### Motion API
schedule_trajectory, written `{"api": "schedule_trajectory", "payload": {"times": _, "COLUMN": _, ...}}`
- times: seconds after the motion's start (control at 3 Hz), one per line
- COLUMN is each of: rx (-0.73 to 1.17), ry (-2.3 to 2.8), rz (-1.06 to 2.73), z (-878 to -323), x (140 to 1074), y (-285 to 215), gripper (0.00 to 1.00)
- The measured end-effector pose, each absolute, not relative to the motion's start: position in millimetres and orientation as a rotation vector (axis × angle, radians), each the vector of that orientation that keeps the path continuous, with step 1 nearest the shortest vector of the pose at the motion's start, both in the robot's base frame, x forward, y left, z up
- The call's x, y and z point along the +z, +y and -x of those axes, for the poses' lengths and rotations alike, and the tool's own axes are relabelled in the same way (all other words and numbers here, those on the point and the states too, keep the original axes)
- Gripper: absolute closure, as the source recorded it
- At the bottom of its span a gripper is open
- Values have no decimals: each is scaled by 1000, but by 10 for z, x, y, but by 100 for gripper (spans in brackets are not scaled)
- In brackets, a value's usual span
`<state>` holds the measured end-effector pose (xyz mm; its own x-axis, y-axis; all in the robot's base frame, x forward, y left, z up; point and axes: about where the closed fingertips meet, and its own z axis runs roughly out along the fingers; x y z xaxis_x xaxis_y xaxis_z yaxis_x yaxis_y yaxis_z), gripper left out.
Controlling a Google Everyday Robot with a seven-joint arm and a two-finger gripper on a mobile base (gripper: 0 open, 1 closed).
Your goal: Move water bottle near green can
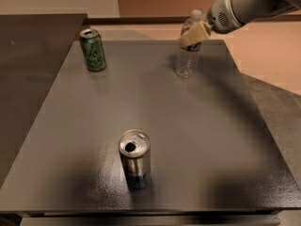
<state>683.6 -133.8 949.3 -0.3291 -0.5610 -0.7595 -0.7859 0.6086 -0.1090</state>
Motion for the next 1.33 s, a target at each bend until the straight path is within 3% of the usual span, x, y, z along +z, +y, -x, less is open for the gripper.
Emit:
{"api": "schedule_trajectory", "payload": {"times": 0.67, "rx": 456, "ry": 1984, "rz": 1137, "z": -6719, "x": 9710, "y": -1008, "gripper": 88}}
{"api": "schedule_trajectory", "payload": {"times": 1.0, "rx": 512, "ry": 1920, "rz": 1208, "z": -6639, "x": 9911, "y": -664, "gripper": 100}}
{"api": "schedule_trajectory", "payload": {"times": 1.33, "rx": 548, "ry": 1859, "rz": 1292, "z": -6562, "x": 10018, "y": -239, "gripper": 100}}
